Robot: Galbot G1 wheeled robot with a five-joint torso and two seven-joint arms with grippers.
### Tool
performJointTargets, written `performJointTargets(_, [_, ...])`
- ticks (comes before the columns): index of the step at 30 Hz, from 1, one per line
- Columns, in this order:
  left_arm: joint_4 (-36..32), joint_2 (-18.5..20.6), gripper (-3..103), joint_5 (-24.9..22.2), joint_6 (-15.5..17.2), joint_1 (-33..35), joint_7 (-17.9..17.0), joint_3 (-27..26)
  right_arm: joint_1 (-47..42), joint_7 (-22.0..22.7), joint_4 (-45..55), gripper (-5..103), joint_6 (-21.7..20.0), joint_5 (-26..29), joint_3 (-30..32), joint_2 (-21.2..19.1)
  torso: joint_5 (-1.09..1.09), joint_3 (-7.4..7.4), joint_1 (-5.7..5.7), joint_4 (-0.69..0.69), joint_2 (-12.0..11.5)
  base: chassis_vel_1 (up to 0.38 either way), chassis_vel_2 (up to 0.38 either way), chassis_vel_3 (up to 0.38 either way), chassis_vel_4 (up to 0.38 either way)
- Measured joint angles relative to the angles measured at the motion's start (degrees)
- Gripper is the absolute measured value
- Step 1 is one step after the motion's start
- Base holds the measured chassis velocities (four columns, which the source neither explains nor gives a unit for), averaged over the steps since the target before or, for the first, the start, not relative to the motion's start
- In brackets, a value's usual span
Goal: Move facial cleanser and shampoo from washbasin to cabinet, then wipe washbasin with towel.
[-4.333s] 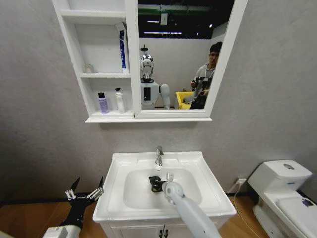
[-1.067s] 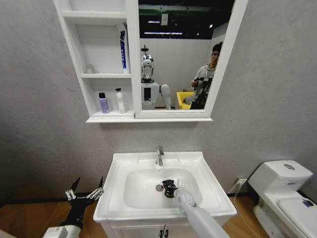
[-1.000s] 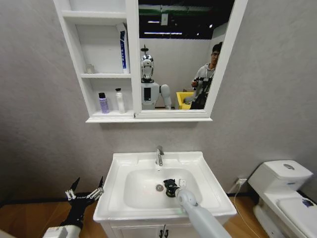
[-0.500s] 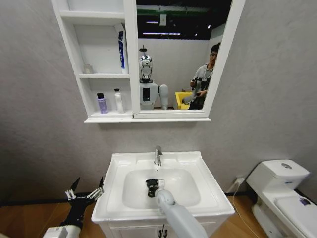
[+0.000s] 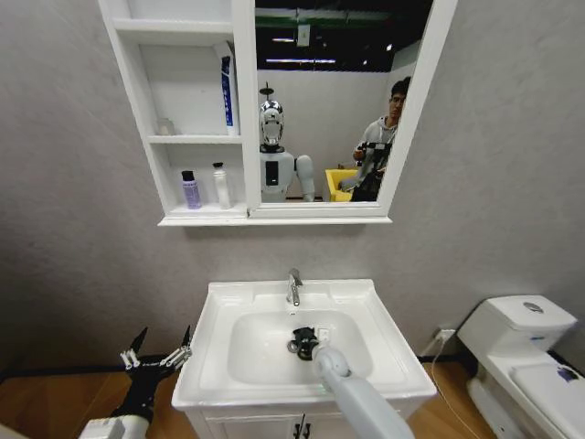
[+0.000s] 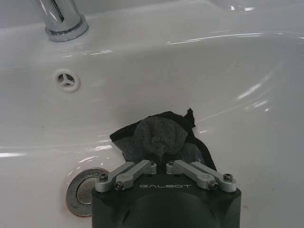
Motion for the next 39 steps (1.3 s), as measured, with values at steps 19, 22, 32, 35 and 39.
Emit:
performJointTargets(19, [0.00,0.00,100,0.00,0.00,0.00,0.00,-0.01,-0.55,2.14,6.08,4,1.20,-0.10,-8.87,6.44,0.00,-0.01,0.00,0.04,0.00,0.000,0.000,0.000,0.000])
performJointTargets(22, [0.00,0.00,100,0.00,0.00,0.00,0.00,0.00,-2.80,2.19,12.16,4,1.33,-0.63,-6.31,2.87,0.00,-0.01,0.00,0.01,0.00,0.000,0.000,0.000,0.000])
performJointTargets(32, [0.00,0.00,100,0.00,0.00,0.00,0.00,0.00,-12.97,-0.04,28.85,4,2.45,-2.63,7.43,-15.01,0.01,-0.01,0.00,0.00,0.01,0.000,0.000,0.000,0.000])
performJointTargets(35, [0.00,0.00,100,0.00,0.00,0.00,0.00,0.00,-12.88,-0.88,28.96,4,3.26,-2.04,9.59,-17.38,0.01,-0.01,0.00,0.02,0.01,0.000,0.000,0.000,0.000])
performJointTargets(39, [0.00,0.00,100,0.00,0.00,0.00,0.00,0.00,-11.69,-2.04,27.00,4,4.41,-2.04,10.90,-18.30,0.01,-0.01,0.00,0.05,0.01,0.000,0.000,0.000,0.000])
